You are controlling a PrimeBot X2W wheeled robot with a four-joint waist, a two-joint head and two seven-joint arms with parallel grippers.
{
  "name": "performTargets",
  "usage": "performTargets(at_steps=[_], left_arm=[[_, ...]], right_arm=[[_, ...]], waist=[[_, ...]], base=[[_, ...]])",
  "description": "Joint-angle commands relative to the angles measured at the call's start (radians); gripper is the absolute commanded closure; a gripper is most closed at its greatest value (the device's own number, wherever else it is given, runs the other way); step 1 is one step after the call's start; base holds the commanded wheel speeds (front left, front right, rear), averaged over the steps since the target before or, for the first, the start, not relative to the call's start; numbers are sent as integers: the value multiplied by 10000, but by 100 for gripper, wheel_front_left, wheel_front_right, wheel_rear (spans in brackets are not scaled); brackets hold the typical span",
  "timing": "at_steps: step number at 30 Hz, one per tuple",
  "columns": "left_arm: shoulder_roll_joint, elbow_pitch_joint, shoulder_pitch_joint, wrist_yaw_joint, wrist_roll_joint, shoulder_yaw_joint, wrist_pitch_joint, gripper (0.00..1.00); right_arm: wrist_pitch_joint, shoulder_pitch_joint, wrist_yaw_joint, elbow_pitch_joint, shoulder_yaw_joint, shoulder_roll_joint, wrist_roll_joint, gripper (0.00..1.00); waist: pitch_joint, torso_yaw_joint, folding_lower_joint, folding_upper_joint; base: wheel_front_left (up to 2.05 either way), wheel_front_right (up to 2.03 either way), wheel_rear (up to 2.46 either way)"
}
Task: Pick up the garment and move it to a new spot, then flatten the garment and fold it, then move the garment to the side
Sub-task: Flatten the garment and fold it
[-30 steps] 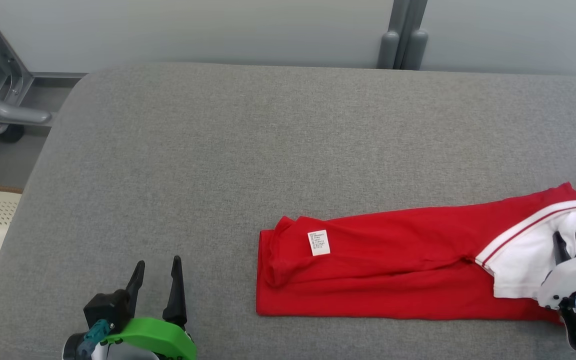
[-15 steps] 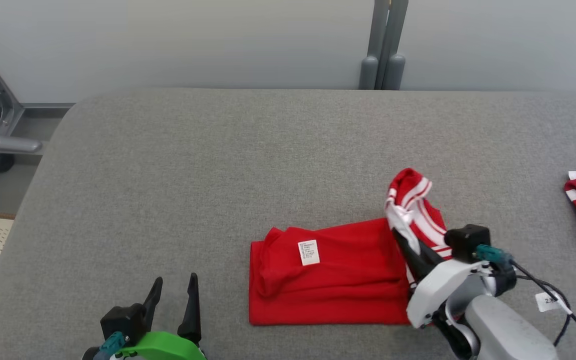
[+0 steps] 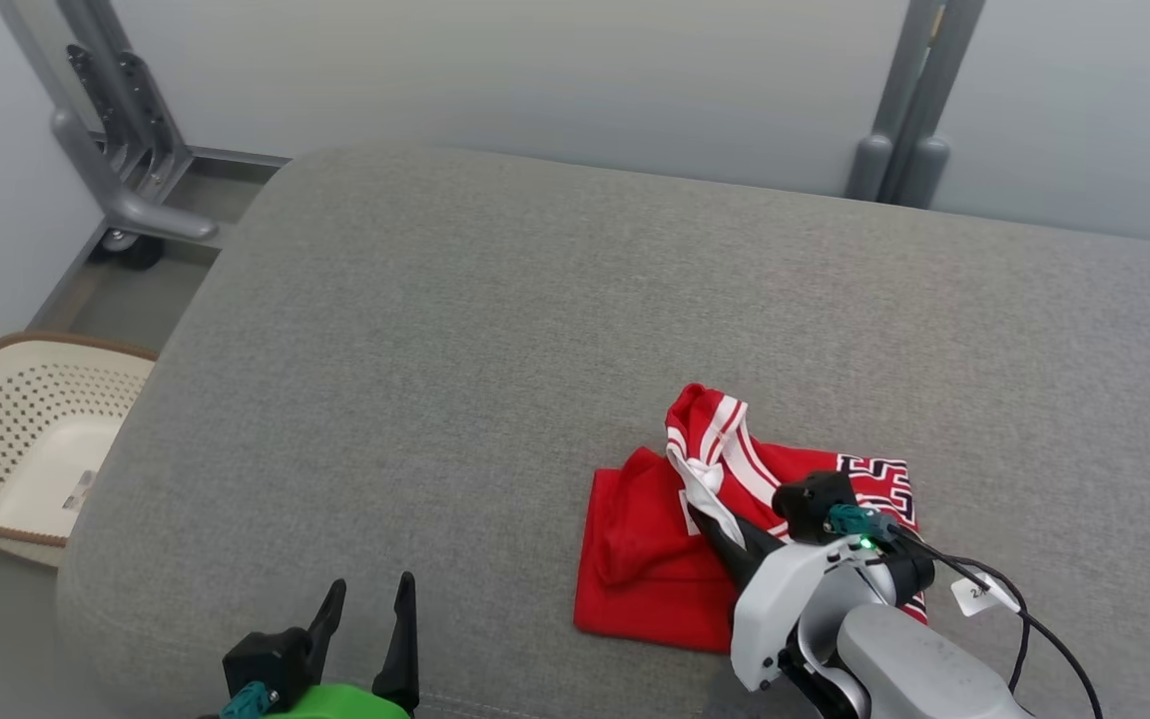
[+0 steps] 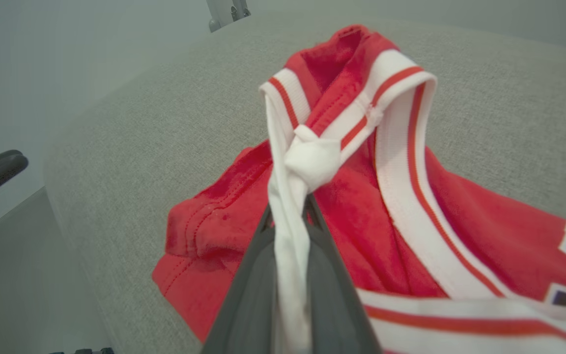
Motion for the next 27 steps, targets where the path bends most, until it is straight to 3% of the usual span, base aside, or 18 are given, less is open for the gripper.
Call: performTargets(at_steps=[1,3,10,19,27], left_arm=[[30,44,164,33,-19,37,4,0],[30,68,219,40,20,102,4,0],[27,-130,321,144,-84,471,4,0],[28,-418,326,178,-70,630,4,0],[31,-455,305,147,-142,501,4,0]], right_arm=[[-89,-171,-3,292,38,81,-51,100],[-195,-326,-3,619,100,277,-29,0],[-627,-552,-3,-278,305,295,449,0],[-650,1314,-3,-2629,-2251,-767,219,0],[-653,2613,-3,-2815,-2489,-1243,32,0]], waist=[[82,587,0,0],[82,658,0,0],[30,226,0,0],[-184,-714,0,0],[-153,-914,0,0]], base=[[0,0,0],[0,0,0],[0,0,0],[0,0,0],[0,0,0]])
